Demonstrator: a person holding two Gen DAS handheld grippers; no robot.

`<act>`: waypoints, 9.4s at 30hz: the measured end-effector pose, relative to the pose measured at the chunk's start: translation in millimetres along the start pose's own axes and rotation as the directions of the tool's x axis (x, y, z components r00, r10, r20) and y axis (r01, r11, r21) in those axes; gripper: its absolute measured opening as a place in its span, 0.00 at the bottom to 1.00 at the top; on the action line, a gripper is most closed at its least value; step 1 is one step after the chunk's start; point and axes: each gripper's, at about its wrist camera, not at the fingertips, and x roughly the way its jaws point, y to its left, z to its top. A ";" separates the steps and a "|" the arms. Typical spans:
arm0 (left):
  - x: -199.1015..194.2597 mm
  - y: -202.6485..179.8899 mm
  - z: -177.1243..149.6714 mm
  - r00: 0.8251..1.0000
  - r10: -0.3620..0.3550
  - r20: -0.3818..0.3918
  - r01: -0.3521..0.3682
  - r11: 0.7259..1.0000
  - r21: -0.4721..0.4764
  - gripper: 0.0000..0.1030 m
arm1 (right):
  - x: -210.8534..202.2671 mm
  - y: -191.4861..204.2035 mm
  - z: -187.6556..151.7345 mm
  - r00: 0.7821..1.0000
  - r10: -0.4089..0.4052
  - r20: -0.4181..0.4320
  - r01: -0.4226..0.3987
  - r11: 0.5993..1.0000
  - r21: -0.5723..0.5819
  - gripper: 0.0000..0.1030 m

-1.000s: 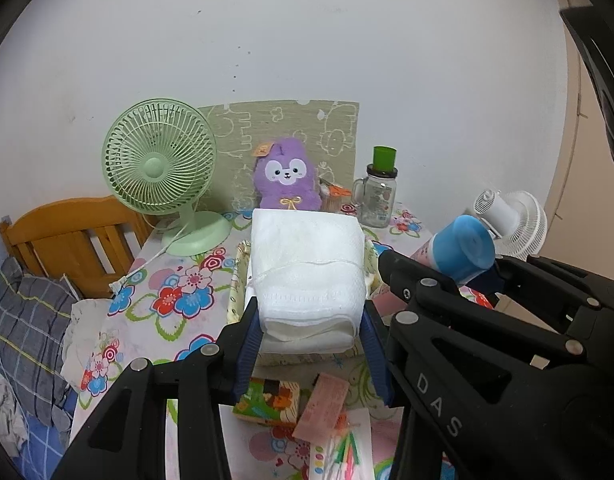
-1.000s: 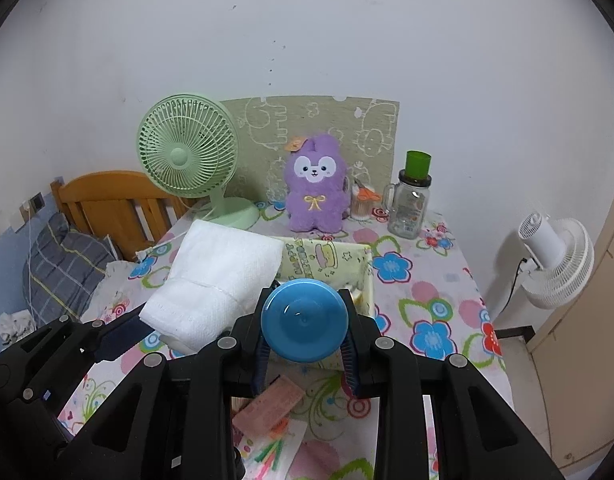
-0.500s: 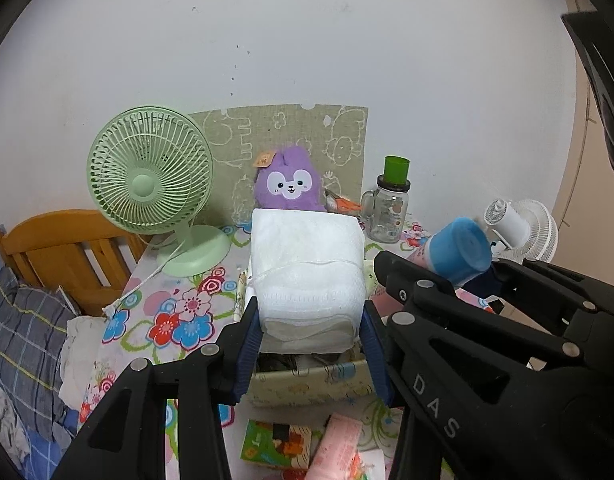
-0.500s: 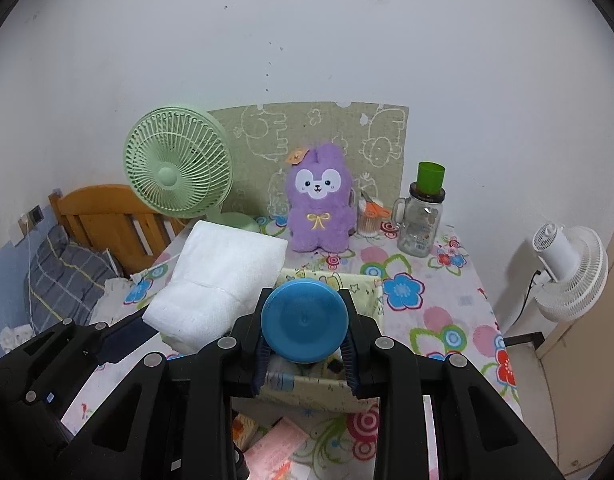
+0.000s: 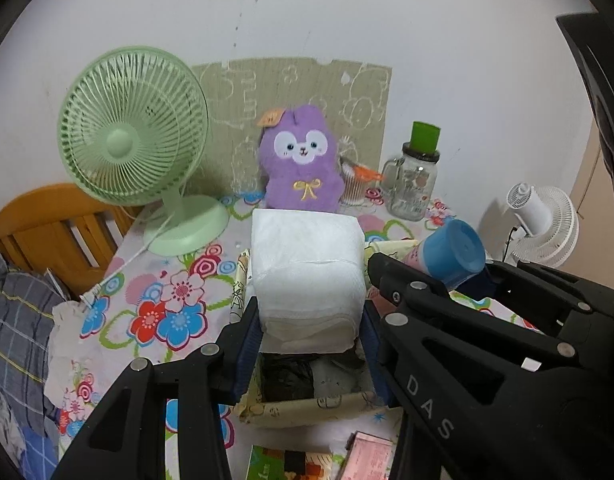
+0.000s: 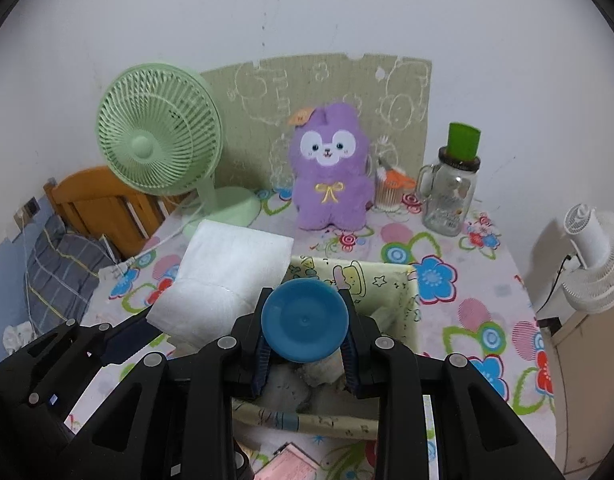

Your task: Organize soft objects

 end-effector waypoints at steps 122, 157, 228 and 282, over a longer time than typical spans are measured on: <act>-88.8 5.7 -131.6 0.997 0.070 -0.036 -0.068 0.997 0.038 1.00 | -98.7 46.9 -137.9 0.996 -0.090 0.018 0.090 0.996 -0.011 0.87; 12.4 7.9 -144.2 0.984 0.072 -0.165 -0.056 0.994 0.097 1.00 | 14.3 18.0 -157.9 0.975 -0.115 -0.193 0.134 0.987 0.092 0.87; -93.0 -18.6 -118.4 1.000 -0.003 -0.006 0.003 0.995 0.097 0.73 | -86.6 25.2 -133.5 0.992 -0.124 -0.033 0.127 0.988 0.084 0.41; -76.8 -28.4 -25.3 0.995 0.013 0.099 -0.020 0.997 0.073 0.73 | -90.9 2.5 -39.8 0.988 -0.123 0.093 0.121 0.992 0.028 0.41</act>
